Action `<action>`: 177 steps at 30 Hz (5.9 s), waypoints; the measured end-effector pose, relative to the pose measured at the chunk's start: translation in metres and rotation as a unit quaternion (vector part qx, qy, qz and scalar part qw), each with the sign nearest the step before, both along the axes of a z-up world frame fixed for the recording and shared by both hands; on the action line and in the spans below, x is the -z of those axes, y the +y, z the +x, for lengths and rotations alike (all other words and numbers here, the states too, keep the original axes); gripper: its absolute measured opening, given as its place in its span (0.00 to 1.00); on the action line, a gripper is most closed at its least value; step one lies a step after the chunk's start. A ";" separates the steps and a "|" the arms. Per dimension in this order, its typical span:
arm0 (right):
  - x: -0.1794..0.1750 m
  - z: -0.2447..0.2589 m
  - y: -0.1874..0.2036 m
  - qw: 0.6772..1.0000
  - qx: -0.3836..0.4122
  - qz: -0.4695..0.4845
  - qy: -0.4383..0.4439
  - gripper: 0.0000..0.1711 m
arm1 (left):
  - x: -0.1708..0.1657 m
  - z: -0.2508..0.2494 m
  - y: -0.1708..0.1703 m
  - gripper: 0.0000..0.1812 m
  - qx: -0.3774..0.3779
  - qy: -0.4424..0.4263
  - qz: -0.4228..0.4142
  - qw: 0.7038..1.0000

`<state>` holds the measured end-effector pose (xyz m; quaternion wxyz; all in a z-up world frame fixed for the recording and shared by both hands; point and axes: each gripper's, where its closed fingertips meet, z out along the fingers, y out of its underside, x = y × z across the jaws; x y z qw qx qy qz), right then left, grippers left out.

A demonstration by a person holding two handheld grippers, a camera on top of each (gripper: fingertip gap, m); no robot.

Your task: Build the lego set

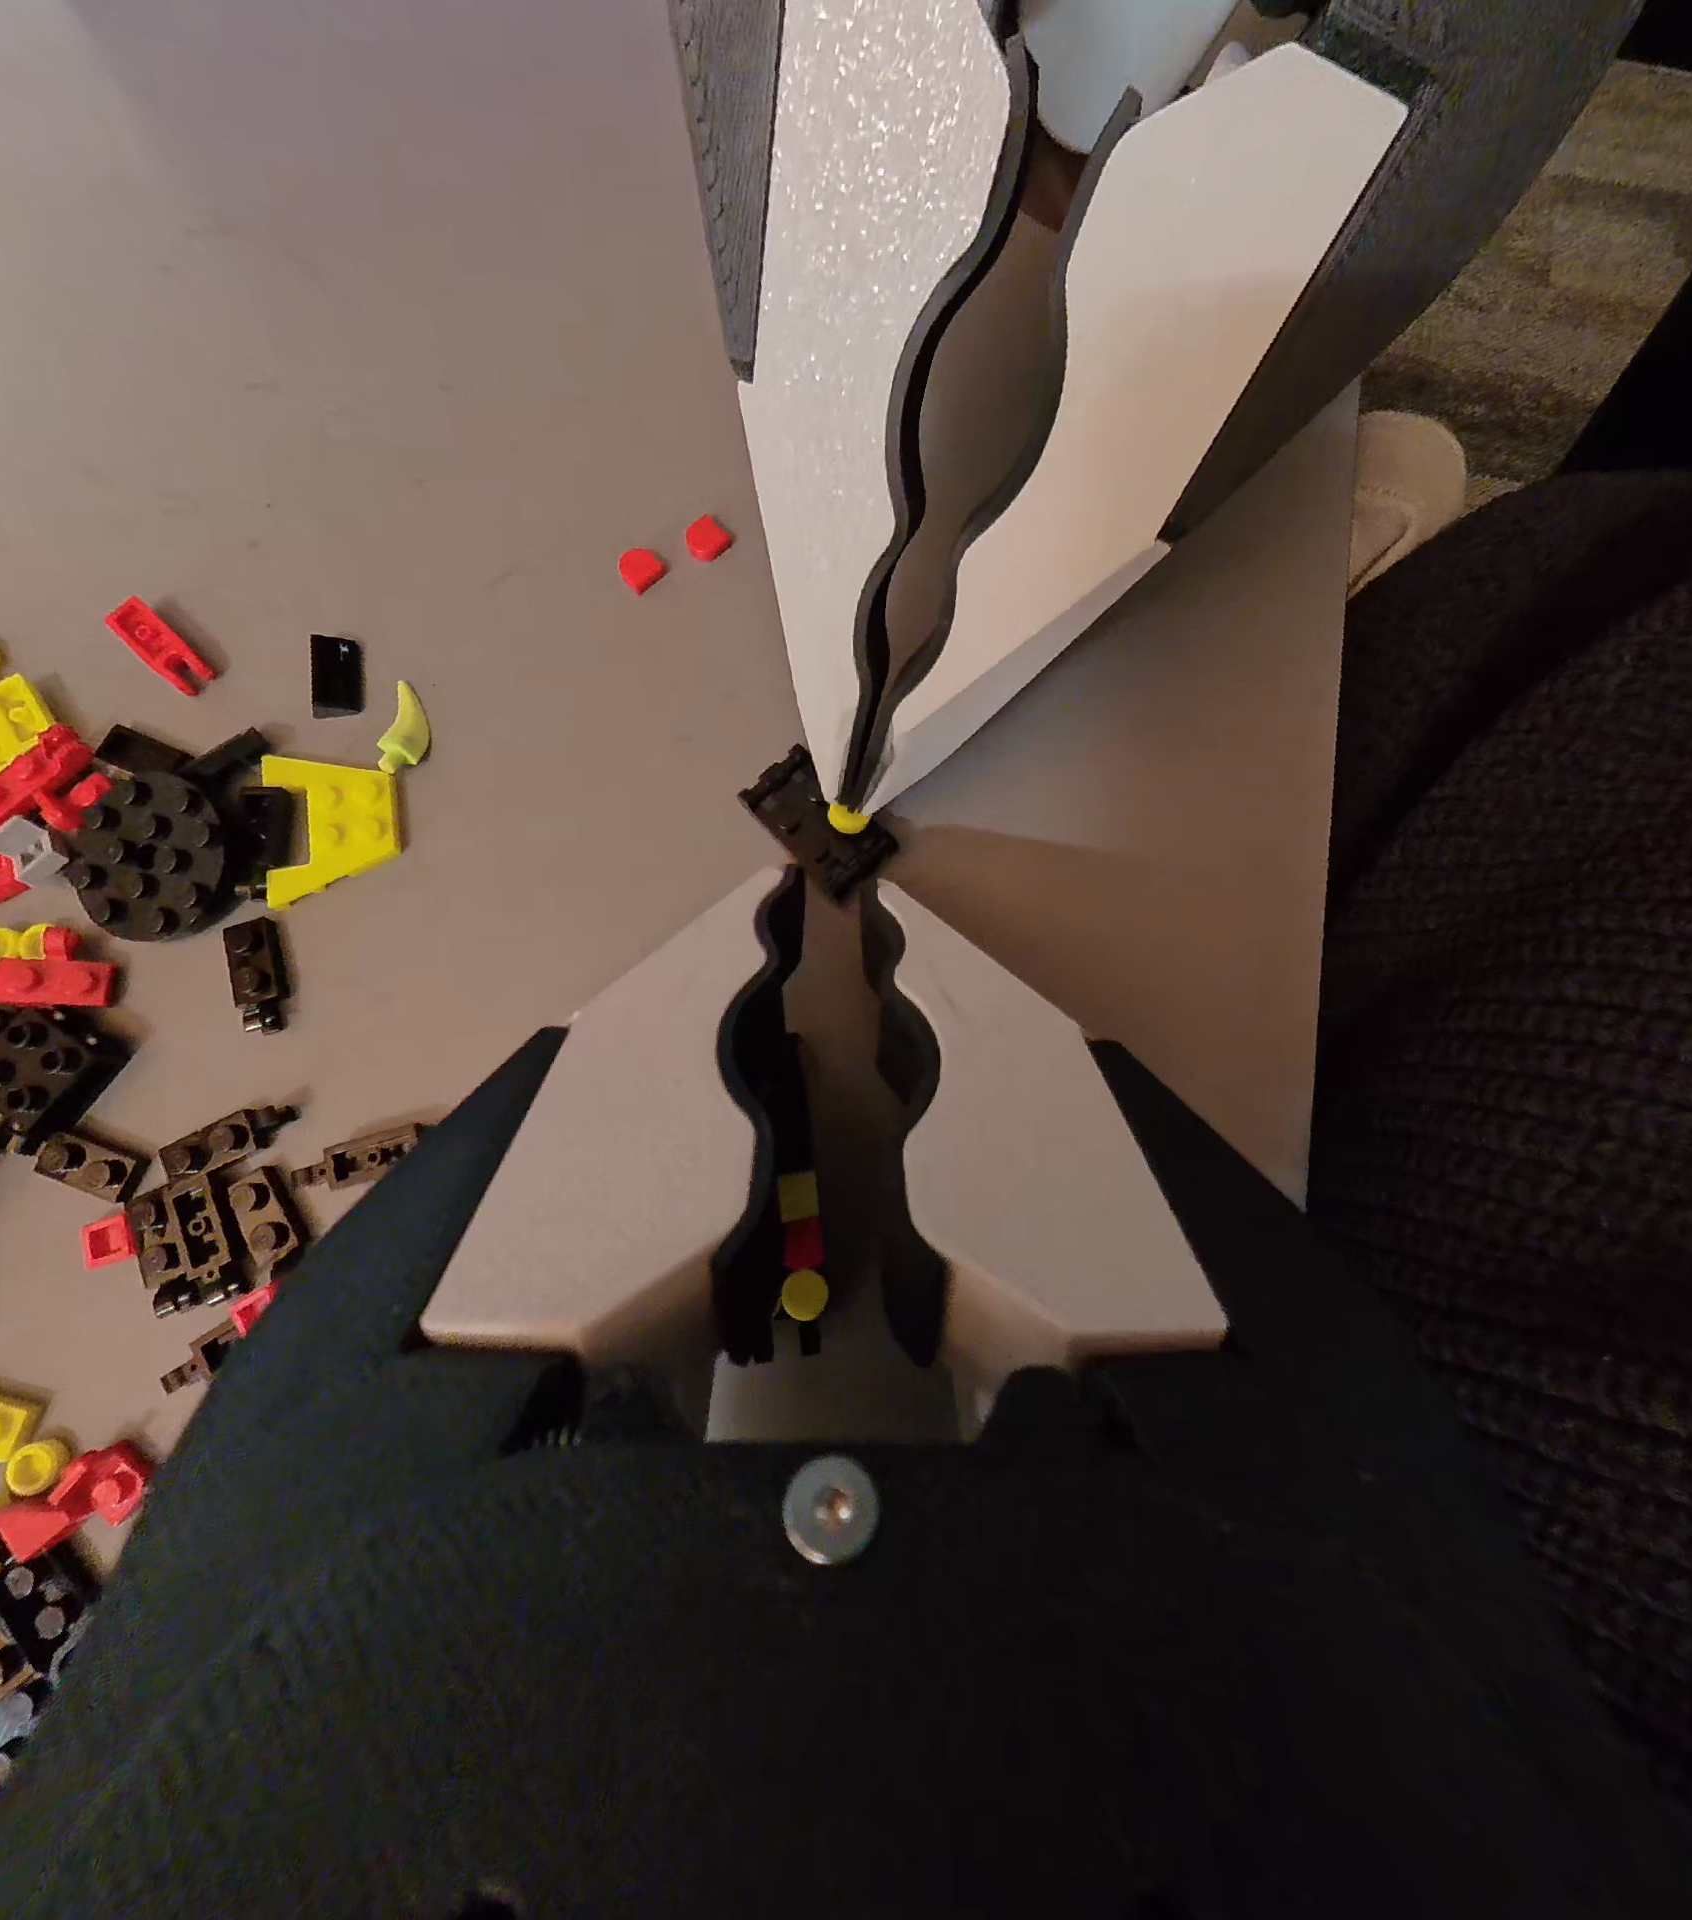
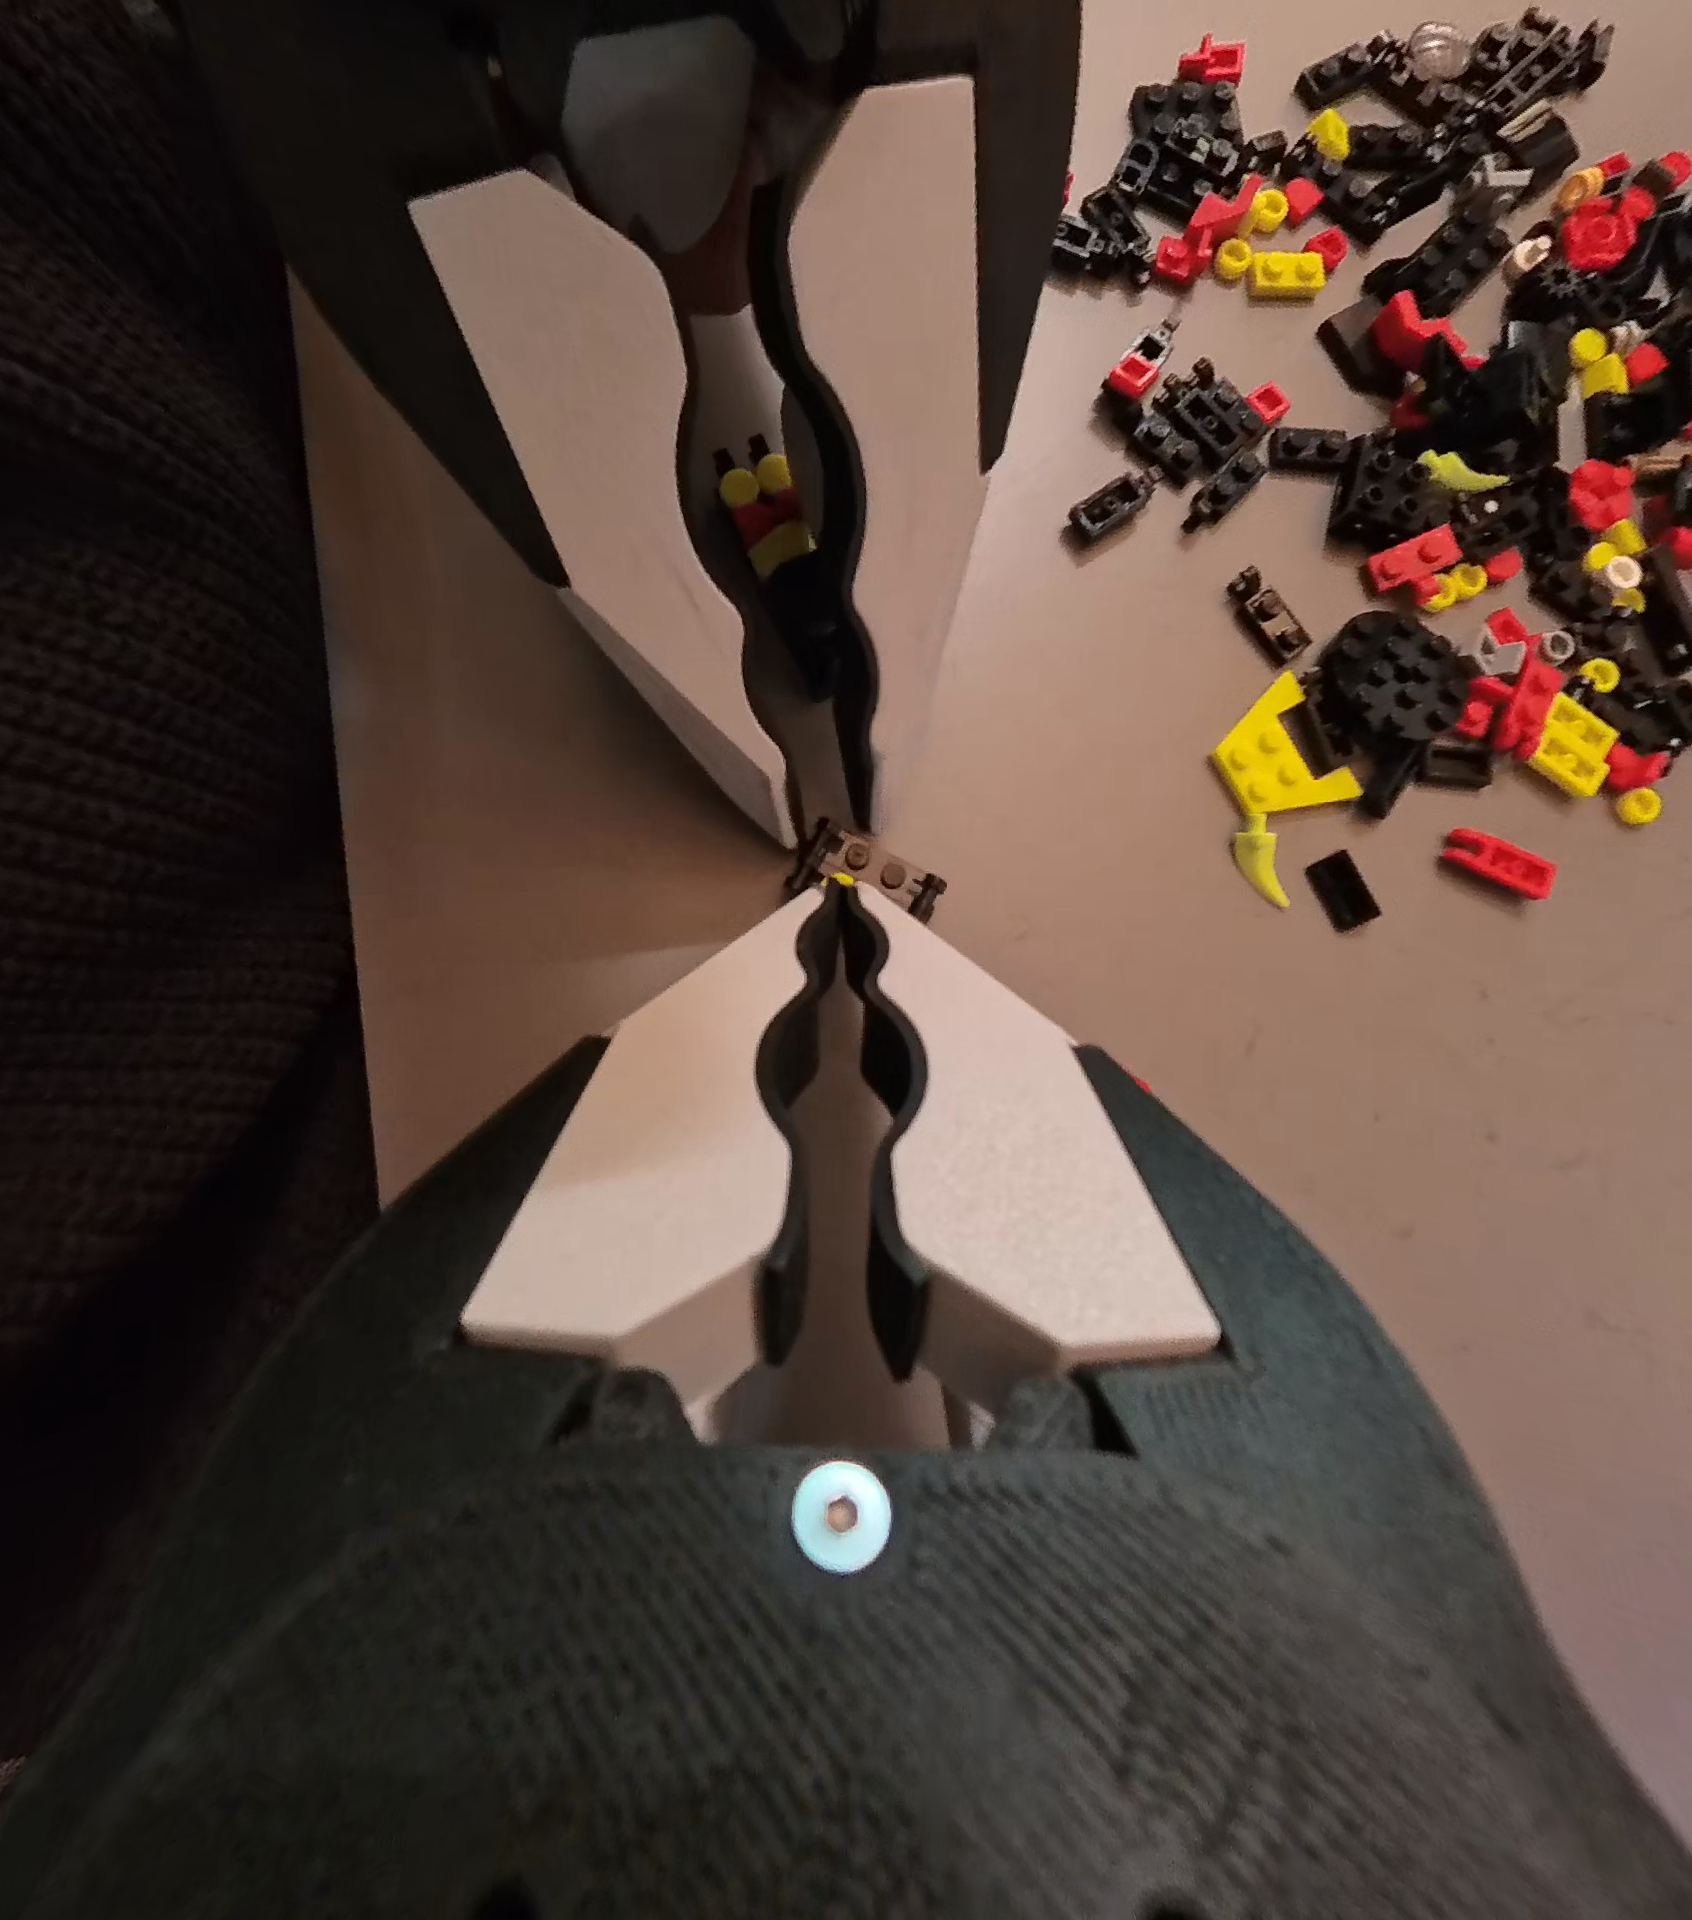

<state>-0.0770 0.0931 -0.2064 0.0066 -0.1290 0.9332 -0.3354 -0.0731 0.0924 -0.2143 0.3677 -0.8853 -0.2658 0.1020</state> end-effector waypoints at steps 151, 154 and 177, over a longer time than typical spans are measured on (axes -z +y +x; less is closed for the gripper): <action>-0.129 0.023 -0.009 0.954 -0.049 -0.296 0.006 0.10 | -0.142 0.026 0.000 0.03 0.117 0.160 0.351 0.915; -0.134 0.025 -0.008 0.950 -0.049 -0.309 -0.016 0.10 | -0.145 0.026 -0.002 0.03 0.114 0.154 0.364 0.911; -0.128 0.003 -0.010 0.949 0.021 -0.291 -0.122 0.05 | -0.137 0.009 -0.006 0.10 0.067 0.168 0.339 0.923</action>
